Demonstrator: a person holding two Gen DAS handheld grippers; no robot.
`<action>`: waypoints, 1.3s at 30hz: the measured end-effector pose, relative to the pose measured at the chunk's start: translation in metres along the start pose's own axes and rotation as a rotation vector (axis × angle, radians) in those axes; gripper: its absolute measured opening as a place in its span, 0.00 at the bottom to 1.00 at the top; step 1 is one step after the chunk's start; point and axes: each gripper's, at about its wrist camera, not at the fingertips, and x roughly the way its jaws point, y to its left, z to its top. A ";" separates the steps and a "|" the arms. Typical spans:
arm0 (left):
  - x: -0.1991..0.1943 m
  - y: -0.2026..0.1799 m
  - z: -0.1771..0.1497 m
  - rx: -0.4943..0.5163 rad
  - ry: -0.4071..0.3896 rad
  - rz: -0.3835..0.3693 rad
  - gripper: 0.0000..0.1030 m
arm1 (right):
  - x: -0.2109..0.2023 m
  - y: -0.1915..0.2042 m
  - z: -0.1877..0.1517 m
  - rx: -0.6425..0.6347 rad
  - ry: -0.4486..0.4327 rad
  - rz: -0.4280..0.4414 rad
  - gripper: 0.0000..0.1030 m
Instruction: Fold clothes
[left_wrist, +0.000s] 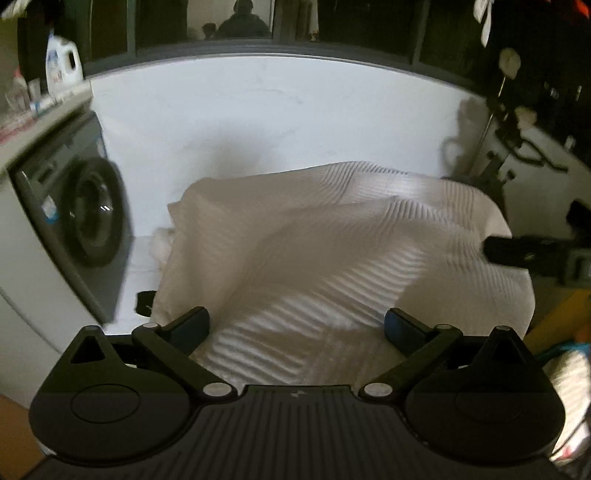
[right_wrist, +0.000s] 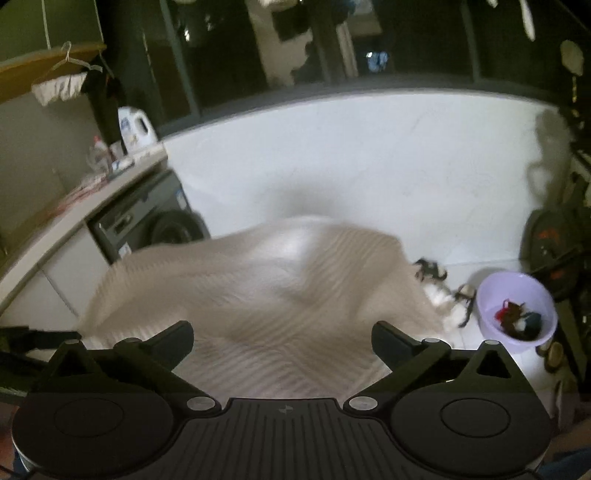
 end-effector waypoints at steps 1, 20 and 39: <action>-0.004 -0.005 -0.002 0.014 -0.007 0.022 1.00 | -0.009 -0.004 -0.002 0.012 -0.004 0.001 0.99; -0.073 -0.106 -0.071 -0.003 0.018 0.090 1.00 | -0.159 -0.088 -0.099 0.034 -0.039 -0.120 0.99; -0.157 -0.171 -0.207 -0.113 0.090 0.222 1.00 | -0.261 -0.087 -0.245 0.099 -0.003 -0.188 0.99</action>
